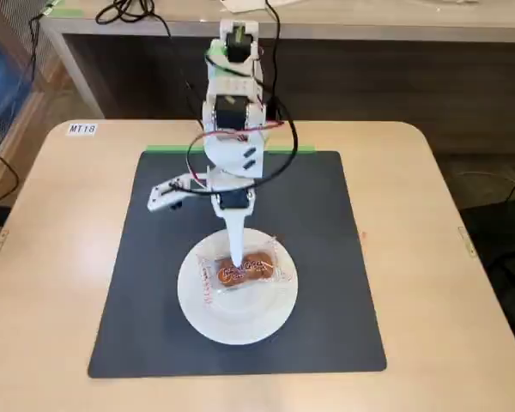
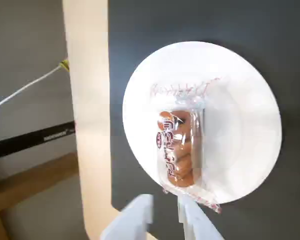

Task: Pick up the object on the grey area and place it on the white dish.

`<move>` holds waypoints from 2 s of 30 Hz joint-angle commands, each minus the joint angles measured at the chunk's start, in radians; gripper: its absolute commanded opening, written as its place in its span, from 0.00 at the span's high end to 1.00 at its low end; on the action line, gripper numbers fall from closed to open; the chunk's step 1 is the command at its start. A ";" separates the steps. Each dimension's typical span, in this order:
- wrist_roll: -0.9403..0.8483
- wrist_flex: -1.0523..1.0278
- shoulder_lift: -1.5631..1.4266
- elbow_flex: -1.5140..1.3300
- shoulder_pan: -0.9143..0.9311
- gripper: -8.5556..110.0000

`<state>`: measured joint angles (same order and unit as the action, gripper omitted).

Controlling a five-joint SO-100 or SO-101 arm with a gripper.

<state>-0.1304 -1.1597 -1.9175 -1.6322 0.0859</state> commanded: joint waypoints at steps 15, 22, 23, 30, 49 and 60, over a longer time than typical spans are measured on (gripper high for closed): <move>0.015 -0.008 -1.284 -1.040 0.006 0.93; -0.005 -0.078 -1.434 -1.246 0.002 0.93; -0.002 -0.071 -1.434 -1.255 0.005 0.93; 0.029 -0.026 -1.434 -1.394 0.018 0.93; 0.043 -0.005 -1.434 -1.460 -0.011 0.93; 0.043 -0.005 -1.434 -1.460 -0.014 0.93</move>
